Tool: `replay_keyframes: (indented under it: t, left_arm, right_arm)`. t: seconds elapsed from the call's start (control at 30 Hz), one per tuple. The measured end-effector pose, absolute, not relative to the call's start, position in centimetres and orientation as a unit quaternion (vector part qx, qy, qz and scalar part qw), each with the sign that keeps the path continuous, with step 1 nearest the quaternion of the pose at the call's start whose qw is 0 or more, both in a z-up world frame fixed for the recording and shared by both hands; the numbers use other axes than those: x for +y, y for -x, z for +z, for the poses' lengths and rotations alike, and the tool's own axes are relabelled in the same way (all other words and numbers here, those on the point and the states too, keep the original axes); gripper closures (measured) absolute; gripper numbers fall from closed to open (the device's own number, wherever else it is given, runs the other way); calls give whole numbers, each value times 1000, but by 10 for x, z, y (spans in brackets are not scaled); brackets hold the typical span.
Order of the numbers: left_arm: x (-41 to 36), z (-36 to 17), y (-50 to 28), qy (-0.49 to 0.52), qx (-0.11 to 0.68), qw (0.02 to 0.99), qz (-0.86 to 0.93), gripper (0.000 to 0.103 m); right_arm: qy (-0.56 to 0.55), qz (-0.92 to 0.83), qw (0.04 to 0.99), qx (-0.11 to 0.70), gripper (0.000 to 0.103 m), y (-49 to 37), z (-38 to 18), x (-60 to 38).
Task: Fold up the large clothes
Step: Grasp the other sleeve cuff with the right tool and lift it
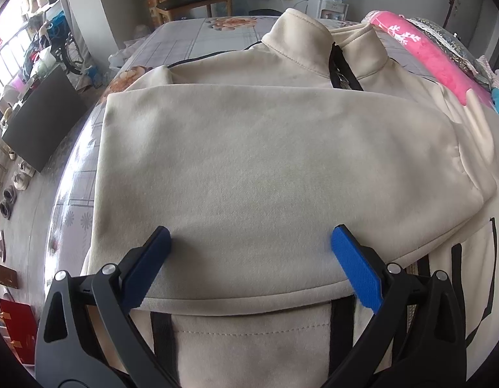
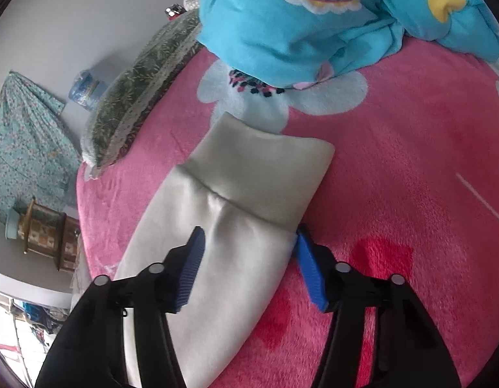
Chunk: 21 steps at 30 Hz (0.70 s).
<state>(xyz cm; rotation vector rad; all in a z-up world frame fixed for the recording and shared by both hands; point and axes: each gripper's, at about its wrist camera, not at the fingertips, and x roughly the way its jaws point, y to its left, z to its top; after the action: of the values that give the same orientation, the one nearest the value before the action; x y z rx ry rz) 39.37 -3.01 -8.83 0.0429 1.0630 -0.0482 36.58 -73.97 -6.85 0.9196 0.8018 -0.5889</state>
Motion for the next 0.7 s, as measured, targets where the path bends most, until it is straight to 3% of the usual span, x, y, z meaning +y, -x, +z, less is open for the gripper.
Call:
replay_keyframes:
  t: [0.13, 0.23, 0.3, 0.37, 0.7]
  left_arm:
    - [-30, -88, -394, -19, 508, 861, -20, 6]
    - [-30, -88, -394, -18, 508, 861, -19, 6]
    - [-30, -88, -395, -18, 508, 861, -19, 6]
    - [-30, -88, -395, -17, 508, 861, -18, 6]
    - [-31, -88, -395, -18, 508, 861, -18, 6]
  right_arm:
    - [-427, -279, 779, 364, 59, -367, -70, -744]
    - [-415, -286, 783, 365, 69, -366, -66, -741]
    - [-408, -284, 791, 357, 85, -364, -58, -737]
    - [-400, -282, 800, 348, 90, -363, -47, -733]
    - [-320, -236, 872, 285, 92, -357, 43, -668]
